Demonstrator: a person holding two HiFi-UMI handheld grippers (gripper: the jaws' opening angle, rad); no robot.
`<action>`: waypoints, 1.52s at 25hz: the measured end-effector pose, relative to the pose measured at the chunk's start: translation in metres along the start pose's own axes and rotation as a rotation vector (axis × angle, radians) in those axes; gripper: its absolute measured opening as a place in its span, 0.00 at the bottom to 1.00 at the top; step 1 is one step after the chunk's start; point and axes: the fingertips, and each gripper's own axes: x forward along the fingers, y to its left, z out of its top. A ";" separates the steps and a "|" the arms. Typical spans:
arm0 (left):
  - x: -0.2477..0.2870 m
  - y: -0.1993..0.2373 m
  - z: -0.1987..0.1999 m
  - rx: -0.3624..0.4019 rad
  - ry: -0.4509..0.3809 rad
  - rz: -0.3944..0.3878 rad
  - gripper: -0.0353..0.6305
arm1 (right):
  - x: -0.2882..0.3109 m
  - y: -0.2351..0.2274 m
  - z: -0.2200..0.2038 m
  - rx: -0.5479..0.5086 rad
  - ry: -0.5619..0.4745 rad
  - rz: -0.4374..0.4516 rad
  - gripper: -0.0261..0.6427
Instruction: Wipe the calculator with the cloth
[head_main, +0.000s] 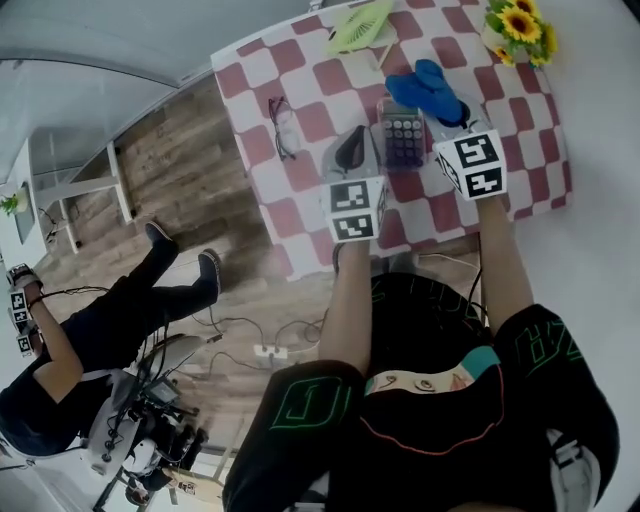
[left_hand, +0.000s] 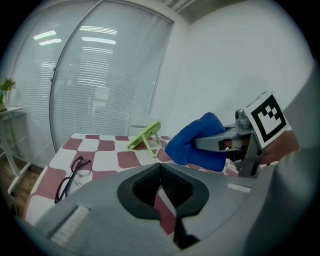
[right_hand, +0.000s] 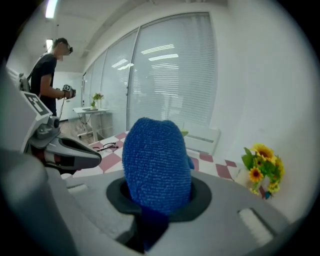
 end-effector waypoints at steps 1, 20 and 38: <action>0.002 0.002 0.000 -0.004 0.000 -0.002 0.07 | 0.006 0.002 0.002 -0.032 0.008 0.000 0.19; 0.021 0.022 -0.001 -0.032 0.016 -0.019 0.07 | 0.047 0.048 -0.041 -0.465 0.231 0.085 0.20; 0.001 0.022 -0.007 -0.037 -0.001 0.025 0.07 | 0.023 0.077 -0.062 -0.574 0.239 0.128 0.20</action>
